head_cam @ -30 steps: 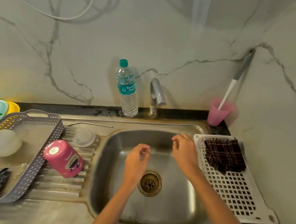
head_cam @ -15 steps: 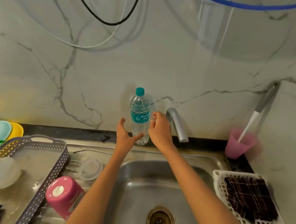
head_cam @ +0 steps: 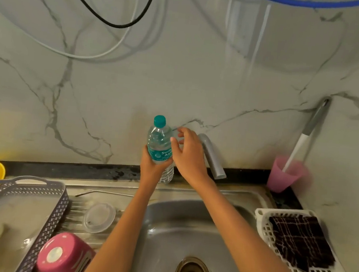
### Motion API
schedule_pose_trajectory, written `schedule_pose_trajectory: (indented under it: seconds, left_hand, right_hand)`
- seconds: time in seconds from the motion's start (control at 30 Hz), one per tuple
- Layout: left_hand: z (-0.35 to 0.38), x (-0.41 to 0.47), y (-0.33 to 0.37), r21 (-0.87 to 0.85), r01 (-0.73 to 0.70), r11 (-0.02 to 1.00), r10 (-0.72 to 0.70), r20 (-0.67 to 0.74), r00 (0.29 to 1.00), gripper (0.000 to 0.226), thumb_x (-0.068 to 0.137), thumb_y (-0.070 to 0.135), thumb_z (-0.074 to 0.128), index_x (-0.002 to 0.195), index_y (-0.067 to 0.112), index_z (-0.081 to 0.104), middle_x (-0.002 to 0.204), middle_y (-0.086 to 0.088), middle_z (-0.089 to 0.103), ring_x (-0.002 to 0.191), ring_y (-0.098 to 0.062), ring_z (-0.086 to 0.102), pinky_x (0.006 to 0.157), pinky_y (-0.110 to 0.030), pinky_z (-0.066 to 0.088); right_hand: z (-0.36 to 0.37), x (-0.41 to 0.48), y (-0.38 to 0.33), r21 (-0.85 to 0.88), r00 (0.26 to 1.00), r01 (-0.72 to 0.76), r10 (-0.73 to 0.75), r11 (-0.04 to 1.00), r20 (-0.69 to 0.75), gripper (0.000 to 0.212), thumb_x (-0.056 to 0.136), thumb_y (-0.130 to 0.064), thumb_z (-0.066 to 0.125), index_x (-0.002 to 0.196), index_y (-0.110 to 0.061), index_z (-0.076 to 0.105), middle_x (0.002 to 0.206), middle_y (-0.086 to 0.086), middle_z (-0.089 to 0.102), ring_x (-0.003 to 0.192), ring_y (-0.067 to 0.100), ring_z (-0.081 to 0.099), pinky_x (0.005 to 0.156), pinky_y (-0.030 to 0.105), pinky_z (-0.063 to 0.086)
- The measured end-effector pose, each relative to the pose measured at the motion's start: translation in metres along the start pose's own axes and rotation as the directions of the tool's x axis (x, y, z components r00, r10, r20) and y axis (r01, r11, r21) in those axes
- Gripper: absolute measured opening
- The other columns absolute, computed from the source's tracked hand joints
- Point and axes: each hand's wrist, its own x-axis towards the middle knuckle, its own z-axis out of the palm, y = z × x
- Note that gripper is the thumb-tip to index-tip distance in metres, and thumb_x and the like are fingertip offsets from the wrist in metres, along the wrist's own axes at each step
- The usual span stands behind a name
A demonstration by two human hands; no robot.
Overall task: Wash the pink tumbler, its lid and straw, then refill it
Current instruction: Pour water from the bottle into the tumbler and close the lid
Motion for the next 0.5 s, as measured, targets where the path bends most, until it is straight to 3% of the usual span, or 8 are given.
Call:
schedule_pose_trajectory:
  seconds: [0.17, 0.3, 0.43, 0.5]
  left_hand:
    - [-0.011, -0.055, 0.006, -0.020, 0.017, 1.000, -0.017, -0.005, 1.000, 0.063, 0.070, 0.009, 0.087, 0.110, 0.039, 0.048, 0.110, 0.006, 0.064, 0.099, -0.010, 0.065, 0.081, -0.022, 0.051]
    - [-0.019, -0.107, 0.006, -0.010, 0.018, 1.000, -0.017, 0.036, 0.999, 0.067, 0.066, 0.007, 0.088, 0.112, 0.037, 0.050, 0.110, 0.007, 0.066, 0.098, -0.007, 0.067, 0.079, -0.019, 0.053]
    - [-0.027, -0.152, 0.003, 0.034, 0.053, 0.998, -0.056, 0.094, 0.994, 0.071, 0.057, 0.032, 0.089, 0.117, 0.033, 0.051, 0.111, 0.004, 0.069, 0.099, -0.008, 0.068, 0.084, -0.024, 0.056]
    - [-0.031, -0.168, 0.002, 0.084, 0.075, 0.994, -0.084, 0.108, 0.991, 0.067, 0.058, 0.030, 0.090, 0.113, 0.036, 0.052, 0.107, 0.007, 0.069, 0.098, -0.006, 0.068, 0.083, -0.024, 0.055]
  right_hand:
    - [-0.024, -0.017, -0.018, 0.027, 0.994, 0.105, -0.106, 0.994, 0.040, 0.051, 0.090, -0.048, 0.060, 0.133, -0.023, 0.049, 0.121, -0.005, 0.053, 0.108, 0.007, 0.050, 0.088, 0.023, 0.048]
    - [-0.049, -0.038, -0.033, -0.003, 0.973, 0.164, -0.162, 0.986, 0.167, 0.043, 0.080, -0.053, 0.070, 0.111, -0.023, 0.065, 0.101, -0.007, 0.056, 0.084, 0.005, 0.052, 0.071, 0.010, 0.041]
    - [-0.070, -0.067, -0.038, -0.086, 0.930, 0.193, -0.154, 0.977, 0.333, 0.039, 0.080, -0.048, 0.072, 0.105, -0.017, 0.069, 0.097, -0.004, 0.059, 0.083, 0.008, 0.055, 0.071, 0.013, 0.045]
    - [-0.077, -0.079, -0.037, -0.146, 0.908, 0.238, -0.166, 0.960, 0.385, 0.037, 0.084, -0.045, 0.070, 0.106, -0.017, 0.069, 0.097, -0.003, 0.058, 0.085, 0.009, 0.054, 0.074, 0.016, 0.046]
